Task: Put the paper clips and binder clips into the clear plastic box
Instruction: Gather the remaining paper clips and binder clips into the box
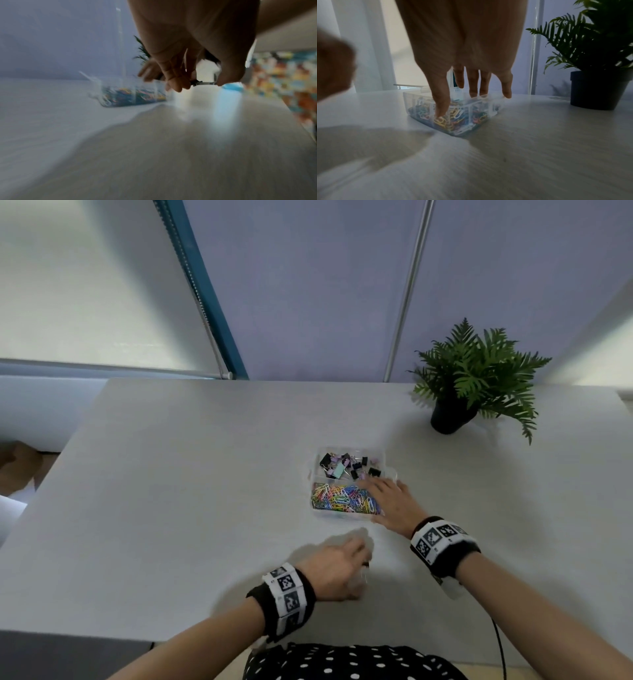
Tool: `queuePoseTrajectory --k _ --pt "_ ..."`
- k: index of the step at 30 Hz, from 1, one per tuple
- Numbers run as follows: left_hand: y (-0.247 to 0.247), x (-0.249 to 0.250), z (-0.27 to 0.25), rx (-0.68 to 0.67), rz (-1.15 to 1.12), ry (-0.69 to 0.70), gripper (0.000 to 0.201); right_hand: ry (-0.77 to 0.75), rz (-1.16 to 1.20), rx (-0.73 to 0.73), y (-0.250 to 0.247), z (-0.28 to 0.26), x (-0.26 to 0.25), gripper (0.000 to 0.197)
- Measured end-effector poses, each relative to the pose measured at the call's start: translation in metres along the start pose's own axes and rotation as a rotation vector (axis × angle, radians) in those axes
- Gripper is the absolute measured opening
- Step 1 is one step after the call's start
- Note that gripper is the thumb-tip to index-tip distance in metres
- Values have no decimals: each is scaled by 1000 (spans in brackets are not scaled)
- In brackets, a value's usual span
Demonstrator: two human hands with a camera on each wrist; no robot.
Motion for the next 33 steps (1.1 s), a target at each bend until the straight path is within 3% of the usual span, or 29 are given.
queuePoseTrajectory --k 3,5,7,13,16,18,20,23,25,27,30,33 --pt "-47 -18 1 309 -125 -65 44 -11 43 51 4 -14 -3 76" --pt "-73 -38 11 411 -149 -165 45 -13 77 54 8 -26 -7 77" --pt "-87 -55 23 415 -101 -228 48 -11 96 52 12 -37 -12 79" --pt "-78 -64 55 192 55 -202 45 4 123 49 20 -60 -25 80" --pt "-69 -69 54 137 98 -218 47 -3 85 -27 18 -64 -27 76" --pt "-67 -74 45 188 42 -222 47 -10 51 -32 10 -63 -25 62" --pt "-68 -82 30 335 -65 -264 43 -18 44 34 -5 -54 -26 51" --pt "-64 -92 11 528 -235 -450 43 -111 60 110 -21 -22 -39 52" --pt "-54 -97 6 482 -322 -573 47 -192 35 99 -21 0 -50 63" --pt "-43 -101 4 389 -383 -639 42 -227 -38 52 -17 11 -52 59" --pt "-34 -101 -1 370 -472 -662 28 -246 -132 -5 -9 7 -36 43" --pt "-30 -101 -2 384 -515 -649 24 -226 -135 -49 -2 -9 -16 43"
Point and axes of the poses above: each hand's wrist, its own z-axis towards the middle knuckle, its own y-axis out of the palm, x = y × z, the point moved 3 cm from there along z, towards the middle knuckle, and after that the axes turned 7 degrees about -z, right-handed, at the moved point
